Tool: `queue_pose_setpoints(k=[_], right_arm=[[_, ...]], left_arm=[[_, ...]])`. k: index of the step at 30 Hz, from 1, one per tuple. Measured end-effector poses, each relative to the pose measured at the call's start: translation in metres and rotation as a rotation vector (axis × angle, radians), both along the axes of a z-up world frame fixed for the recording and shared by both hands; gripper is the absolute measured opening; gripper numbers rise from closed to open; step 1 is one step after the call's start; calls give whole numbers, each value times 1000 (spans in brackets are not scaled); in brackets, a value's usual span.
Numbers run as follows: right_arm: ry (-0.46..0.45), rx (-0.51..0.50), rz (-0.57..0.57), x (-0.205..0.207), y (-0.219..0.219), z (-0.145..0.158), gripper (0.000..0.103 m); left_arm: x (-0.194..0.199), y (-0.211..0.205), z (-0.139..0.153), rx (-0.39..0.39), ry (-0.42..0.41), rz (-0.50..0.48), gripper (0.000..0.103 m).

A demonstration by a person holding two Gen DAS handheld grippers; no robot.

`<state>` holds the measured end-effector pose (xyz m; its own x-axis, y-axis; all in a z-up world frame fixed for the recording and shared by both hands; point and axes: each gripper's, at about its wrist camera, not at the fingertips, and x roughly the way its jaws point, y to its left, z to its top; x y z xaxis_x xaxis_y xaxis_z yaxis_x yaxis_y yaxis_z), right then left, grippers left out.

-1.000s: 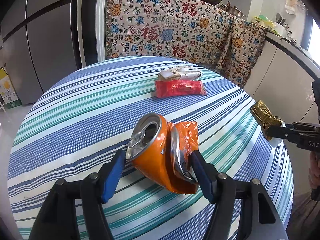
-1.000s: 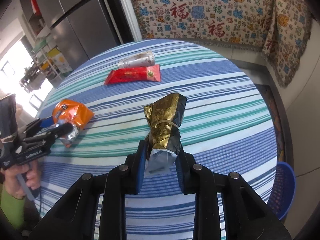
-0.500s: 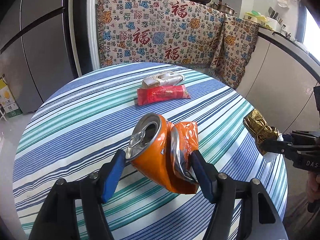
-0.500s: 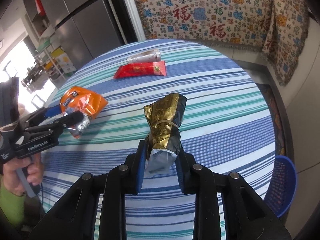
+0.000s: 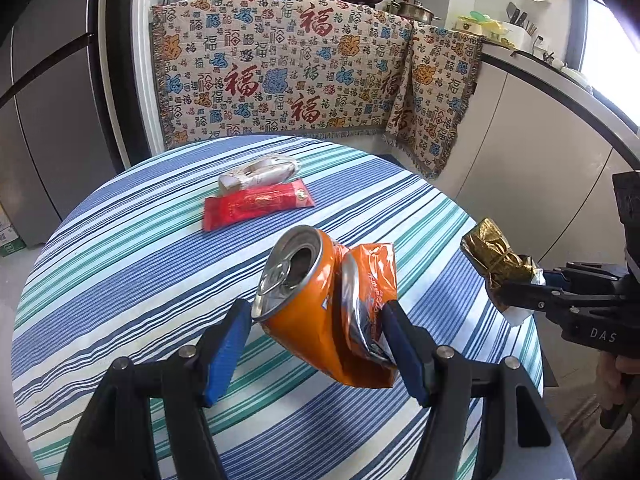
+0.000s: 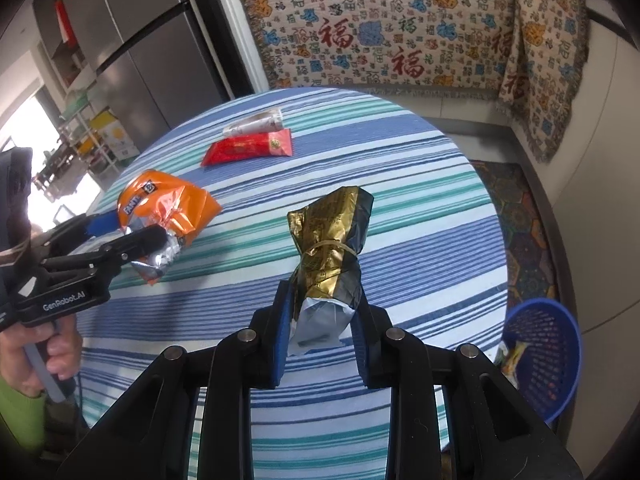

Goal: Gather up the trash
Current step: 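Carry the can and bag left while the right carries the gold wrapper to the wastebasket, then open both grippers to drop the items into the blue wastebasket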

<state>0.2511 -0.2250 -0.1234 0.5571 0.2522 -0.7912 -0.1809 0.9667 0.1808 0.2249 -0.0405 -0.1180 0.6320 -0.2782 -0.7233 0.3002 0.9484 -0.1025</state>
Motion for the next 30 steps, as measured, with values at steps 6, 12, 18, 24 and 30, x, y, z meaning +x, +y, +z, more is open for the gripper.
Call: queue_pose_setpoints(k=[6,12,18,24,30], right_arm=[[-5,15,-56,-9,-35,5,27],[-13,-16,-148,-28,-98,16,27],[17,-65,-296,-55,-186,12,27],[59,-32,-407,-68,-262,-7,27],[89,23,-471,-71,-320,-37,28]], left_arm=[[3,-43,6,-32,5,-68,69],[5,-109,15,-66,8,-175,69],[4,-188,10,-98,38,-297,69],[5,-276,-11,-102,90,-394,69],[5,-352,-42,-72,125,-454,69]])
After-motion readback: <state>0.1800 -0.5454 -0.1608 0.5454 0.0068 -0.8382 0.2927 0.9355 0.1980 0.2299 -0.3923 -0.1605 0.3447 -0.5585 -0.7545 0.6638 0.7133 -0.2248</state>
